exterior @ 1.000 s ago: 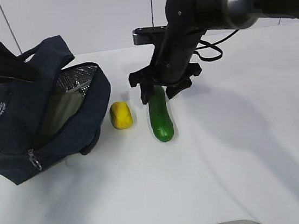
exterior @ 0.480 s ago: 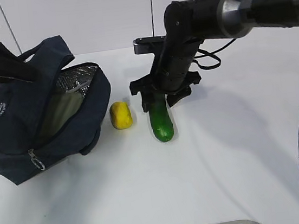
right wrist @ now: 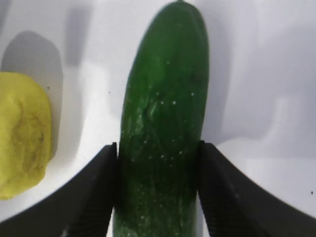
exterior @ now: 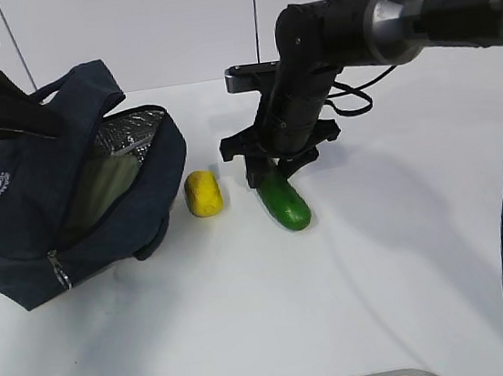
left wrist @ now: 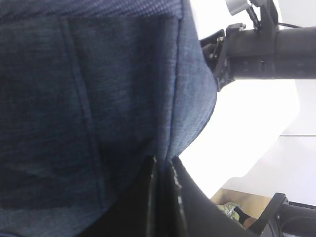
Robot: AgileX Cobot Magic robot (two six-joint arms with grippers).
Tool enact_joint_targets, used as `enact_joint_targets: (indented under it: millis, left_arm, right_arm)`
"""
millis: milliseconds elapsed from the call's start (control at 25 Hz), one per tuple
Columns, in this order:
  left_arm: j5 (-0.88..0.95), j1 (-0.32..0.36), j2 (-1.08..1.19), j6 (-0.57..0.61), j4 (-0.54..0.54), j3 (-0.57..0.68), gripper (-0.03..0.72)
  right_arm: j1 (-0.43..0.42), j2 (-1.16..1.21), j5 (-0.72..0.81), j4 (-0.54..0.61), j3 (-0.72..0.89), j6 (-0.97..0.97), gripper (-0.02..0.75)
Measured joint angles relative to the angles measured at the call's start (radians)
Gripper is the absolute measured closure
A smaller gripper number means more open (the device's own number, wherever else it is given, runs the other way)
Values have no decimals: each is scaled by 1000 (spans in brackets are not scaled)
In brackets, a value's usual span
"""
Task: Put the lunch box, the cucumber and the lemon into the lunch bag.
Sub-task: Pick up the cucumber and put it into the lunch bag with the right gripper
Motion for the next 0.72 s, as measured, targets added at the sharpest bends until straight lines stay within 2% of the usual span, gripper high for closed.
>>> enact_joint_targets:
  millis: [200,360,560,720]
  left_arm:
    - [2,0,0,0,0,0,702]
    - [4,0,0,0,0,0,702]
    - [4,0,0,0,0,0,702]
    - [4,0,0,0,1,0,702]
  right_arm:
    - [0,0,10,0,-2,0,370]
    - [0,1,90,7,-34,0,381]
    - [0,1,203,38,-145,2,382]
    - [0,1,295,106,-253,2,383]
